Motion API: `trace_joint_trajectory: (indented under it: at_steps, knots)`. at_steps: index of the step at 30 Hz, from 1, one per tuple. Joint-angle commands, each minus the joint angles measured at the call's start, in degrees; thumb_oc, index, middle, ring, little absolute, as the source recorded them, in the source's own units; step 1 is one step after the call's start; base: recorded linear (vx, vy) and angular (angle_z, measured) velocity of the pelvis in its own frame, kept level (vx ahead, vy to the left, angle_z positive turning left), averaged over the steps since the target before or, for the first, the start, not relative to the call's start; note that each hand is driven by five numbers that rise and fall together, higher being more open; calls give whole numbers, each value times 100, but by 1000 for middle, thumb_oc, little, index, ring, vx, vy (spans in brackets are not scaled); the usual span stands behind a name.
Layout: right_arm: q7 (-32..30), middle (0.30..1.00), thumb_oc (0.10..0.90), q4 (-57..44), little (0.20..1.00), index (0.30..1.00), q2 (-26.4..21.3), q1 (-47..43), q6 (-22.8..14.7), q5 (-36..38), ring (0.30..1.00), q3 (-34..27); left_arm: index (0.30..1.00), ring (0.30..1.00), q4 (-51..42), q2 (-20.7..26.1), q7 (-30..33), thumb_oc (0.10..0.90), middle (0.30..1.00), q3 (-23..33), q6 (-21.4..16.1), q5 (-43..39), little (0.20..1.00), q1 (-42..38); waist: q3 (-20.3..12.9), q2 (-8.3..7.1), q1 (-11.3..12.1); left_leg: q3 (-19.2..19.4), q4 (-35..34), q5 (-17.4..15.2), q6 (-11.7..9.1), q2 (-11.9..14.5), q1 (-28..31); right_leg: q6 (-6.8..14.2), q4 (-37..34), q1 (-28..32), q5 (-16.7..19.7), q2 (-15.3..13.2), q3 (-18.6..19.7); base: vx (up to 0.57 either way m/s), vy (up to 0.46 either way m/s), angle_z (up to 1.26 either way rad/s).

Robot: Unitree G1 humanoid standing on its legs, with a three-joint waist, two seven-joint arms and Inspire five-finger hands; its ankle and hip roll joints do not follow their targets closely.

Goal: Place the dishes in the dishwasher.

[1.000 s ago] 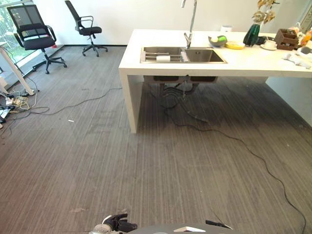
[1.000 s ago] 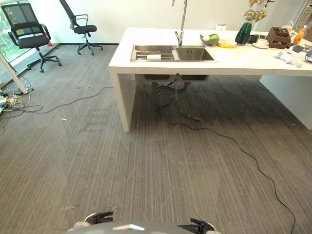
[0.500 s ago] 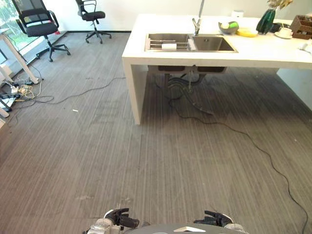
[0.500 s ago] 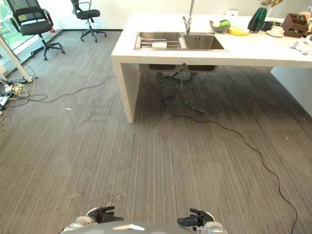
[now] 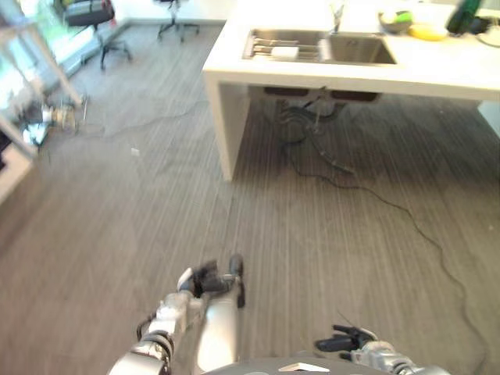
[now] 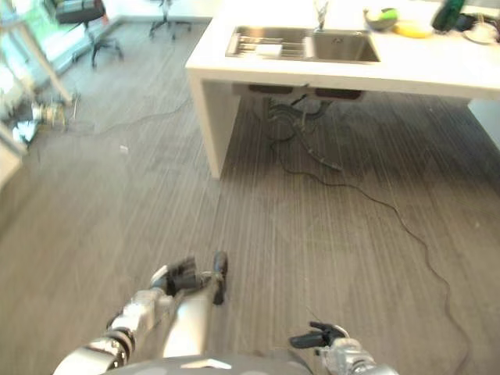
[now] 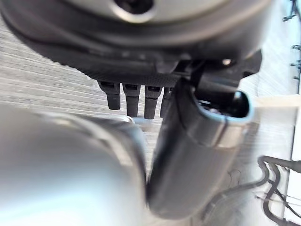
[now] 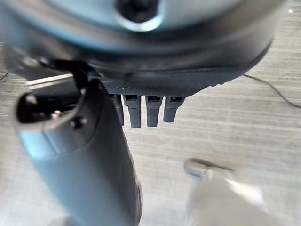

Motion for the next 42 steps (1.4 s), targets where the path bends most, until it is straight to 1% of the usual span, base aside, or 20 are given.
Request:
trace_joint_trajectory:
  at_steps: [1,3,4,5,6,9,10,13,14,16,19,21,24,25,26,28,30,34,37,42]
  knots:
    - [36,900,800,-253,900,900,442,129,-108,-169,900,-42,900,900,407,259,111,800,900,-299,197,289,900,549,-399,-686,27,50,-421,467,638,-844,1784,566,-198,981,868,462,342,458,54,9]
    - [54,900,800,-290,900,900,448,122,-117,-153,900,-62,900,900,338,274,103,800,900,-299,186,288,900,539,-461,-695,20,58,-515,390,690,-843,1905,735,228,779,1167,503,368,279,28,-20]
    - [60,900,800,-352,900,900,510,133,-126,-135,900,-79,900,900,268,300,136,800,900,-289,153,276,900,522,-487,-706,-42,91,-657,293,719,-841,2137,1041,948,444,1592,530,298,346,73,-40]
    - [38,900,800,-477,900,900,544,112,-162,-106,900,-130,900,900,59,351,214,800,900,-352,100,234,900,402,-410,-475,-237,-18,-776,130,742,-563,2551,1470,2310,-248,2097,671,27,269,58,-37]
    - [38,900,800,-477,900,900,544,112,-162,-106,900,-130,900,900,59,351,214,800,900,-352,100,234,900,402,-410,-475,-237,-18,-776,130,742,-563,2551,1470,2310,-248,2097,671,27,290,79,-4]
    - [-31,900,800,-571,900,900,547,101,-225,-75,900,-220,900,900,-202,426,299,800,900,-501,33,289,900,140,-209,-112,-577,-244,-1014,-18,817,-335,3175,1385,3660,-1179,1949,616,-426,320,98,41]
    - [-58,900,800,-605,900,900,526,91,-257,-37,900,-254,900,900,-247,450,406,800,900,-522,-20,335,900,42,-207,-17,-645,-284,-1141,-28,791,-284,3334,1292,3509,-1452,1905,523,-518,362,55,41]
    - [-107,900,800,-643,900,900,489,84,-307,7,900,-250,900,900,-454,486,533,800,900,-533,-126,284,900,-109,-137,-50,-850,-458,-1223,-119,731,-414,3597,1111,2949,-1716,1547,244,-523,325,-35,37]
    - [-180,900,800,-669,900,900,461,68,-348,99,900,-283,900,900,-1059,531,766,800,900,-455,-332,29,900,-253,-124,-88,-965,-639,-1223,-318,631,-496,3796,956,1574,-1882,1256,-25,-518,627,-189,46]
    - [-287,900,800,-763,900,900,429,194,-340,174,900,-305,900,900,-2838,687,1277,800,900,-176,-798,-462,900,-313,-185,-280,-1114,-996,-1223,-678,473,-628,4105,1053,-441,-1880,1656,-244,17,645,-277,59]
    - [-326,900,800,-786,900,900,437,291,-308,144,900,-304,900,900,-3600,829,1660,800,900,26,-1080,-489,900,-374,-203,-300,-1163,-1089,-1223,-815,432,-568,4205,1132,-819,-1941,1842,-302,233,295,-172,65]
    - [-382,900,800,-838,900,900,547,618,-325,103,900,-202,900,900,-4915,1119,2688,800,900,568,-1493,70,900,-555,-366,-418,-1220,-1211,-1223,-1021,301,-466,4409,1163,-974,-1840,2041,-373,426,426,-316,47]
    - [-315,900,800,-855,900,900,522,700,-335,41,900,-21,900,900,-5565,1493,3207,800,900,928,-1507,698,900,-765,-582,-472,-1289,-1263,-1082,-1046,189,-299,4579,1095,-971,-1703,2165,-282,535,356,-251,54]
    - [-300,900,800,-849,900,900,495,664,-330,14,900,76,900,900,-5660,1517,3270,800,900,1022,-1502,796,900,-756,-609,-428,-1312,-1262,-714,-978,129,-229,4499,1042,-1044,-1583,2160,-206,576,288,-248,-7]
    - [-259,900,800,-925,900,900,379,641,-372,-26,900,162,900,900,-6248,1661,3510,800,900,1209,-1417,1284,900,-887,-530,-447,-1272,-1130,956,-460,-40,-156,3908,873,-1239,-1097,2092,-140,540,398,-340,-30]
    - [-244,900,800,-973,900,900,253,595,-420,10,900,130,900,900,-6467,1728,3518,800,900,1239,-1398,1468,900,-984,-362,-612,-1151,-935,2532,-11,-142,-89,3244,699,-1346,-673,1918,-260,441,297,-319,-15]
    - [-230,900,800,-994,900,900,186,505,-383,6,900,135,900,900,-6701,1802,3504,800,900,1226,-1417,1649,900,-986,-234,-679,-1068,-574,3111,-2,-149,16,2709,559,-1390,-427,1788,-302,373,231,-207,1]
    - [-223,900,800,-940,900,900,185,363,-389,-139,900,170,900,900,-7067,2051,3380,800,900,1049,-1377,2229,900,-928,-256,-518,-906,258,1778,12,-100,190,2329,593,-1420,-119,1587,-189,277,333,-29,-28]
    - [-159,900,800,-908,900,900,169,342,-389,-338,900,222,900,900,-7161,2703,2851,800,900,758,-1237,2713,900,-804,-320,-287,-704,150,32,412,-52,-44,2226,630,-1420,158,1373,36,366,376,91,-45]
    - [117,900,800,-820,900,900,247,430,-315,-553,900,285,900,900,-7040,3540,1722,800,900,246,-1182,2546,900,-763,-537,-243,-762,-8,-850,499,95,-215,2852,621,-1183,254,1173,123,290,255,48,-29]
